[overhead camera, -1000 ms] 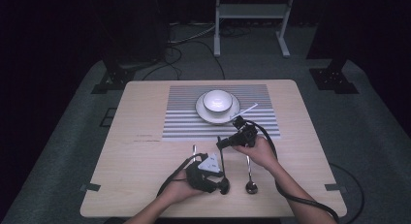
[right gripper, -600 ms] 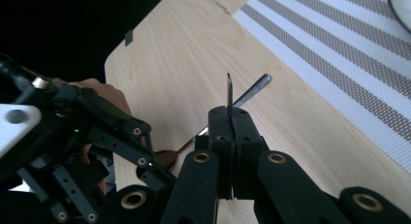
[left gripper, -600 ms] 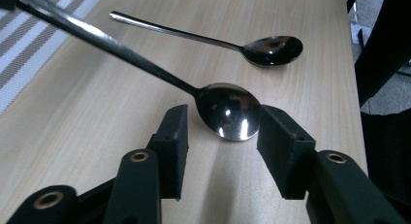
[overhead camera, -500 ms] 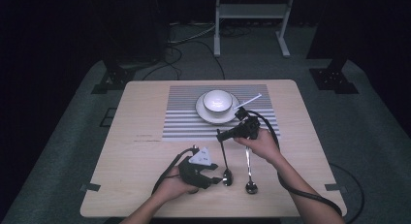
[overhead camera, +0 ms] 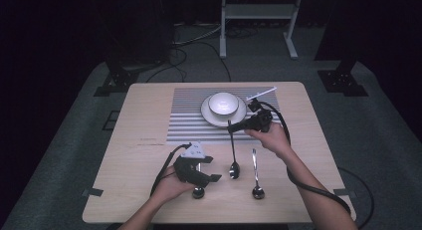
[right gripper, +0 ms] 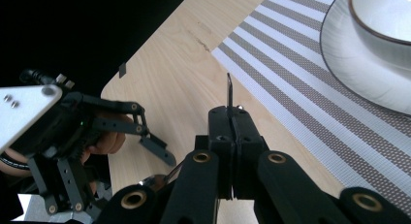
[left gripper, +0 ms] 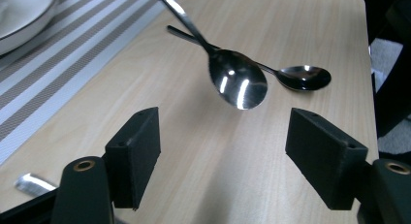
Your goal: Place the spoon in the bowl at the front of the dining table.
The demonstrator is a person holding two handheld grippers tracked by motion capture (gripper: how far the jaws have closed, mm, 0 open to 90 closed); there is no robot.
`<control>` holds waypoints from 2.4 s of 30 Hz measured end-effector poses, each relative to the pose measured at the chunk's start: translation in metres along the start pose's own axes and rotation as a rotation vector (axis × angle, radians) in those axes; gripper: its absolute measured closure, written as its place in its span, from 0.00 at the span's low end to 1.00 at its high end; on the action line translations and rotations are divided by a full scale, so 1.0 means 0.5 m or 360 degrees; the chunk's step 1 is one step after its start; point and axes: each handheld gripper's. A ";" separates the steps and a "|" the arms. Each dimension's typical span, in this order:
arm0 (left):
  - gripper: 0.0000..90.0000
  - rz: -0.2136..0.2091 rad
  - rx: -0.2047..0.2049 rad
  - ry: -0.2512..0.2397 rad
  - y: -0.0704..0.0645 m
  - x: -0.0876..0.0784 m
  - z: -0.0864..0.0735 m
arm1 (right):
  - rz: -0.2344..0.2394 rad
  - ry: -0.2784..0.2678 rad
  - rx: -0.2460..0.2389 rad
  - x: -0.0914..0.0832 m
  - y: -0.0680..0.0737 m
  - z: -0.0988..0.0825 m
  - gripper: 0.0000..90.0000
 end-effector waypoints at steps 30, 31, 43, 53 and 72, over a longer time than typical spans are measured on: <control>0.13 0.0173 -0.0193 -0.0111 0.076 -0.060 -0.008 | -0.0083 -0.0084 0.0052 -0.021 -0.039 0.030 0.98; 0.12 0.0174 -0.0197 -0.0111 0.078 -0.061 -0.008 | -0.0088 -0.0089 0.0054 -0.021 -0.040 0.032 0.98; 0.09 0.0199 -0.0235 -0.0135 0.093 -0.069 -0.012 | -0.0135 -0.0172 0.0073 -0.036 -0.055 0.062 0.98; 0.09 0.0198 -0.0251 -0.0136 0.096 -0.061 -0.014 | -0.0155 -0.0197 0.0096 -0.036 -0.070 0.076 0.98; 0.09 0.0217 -0.0270 -0.0176 0.104 -0.073 -0.015 | -0.0223 -0.0246 0.0136 -0.045 -0.095 0.105 0.98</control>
Point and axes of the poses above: each handheld gripper's, and its own axes: x roughly forward along the jaws, z roughly out of its top, y roughly to its left, and after that the axes turned 14 degrees about -x, right-handed
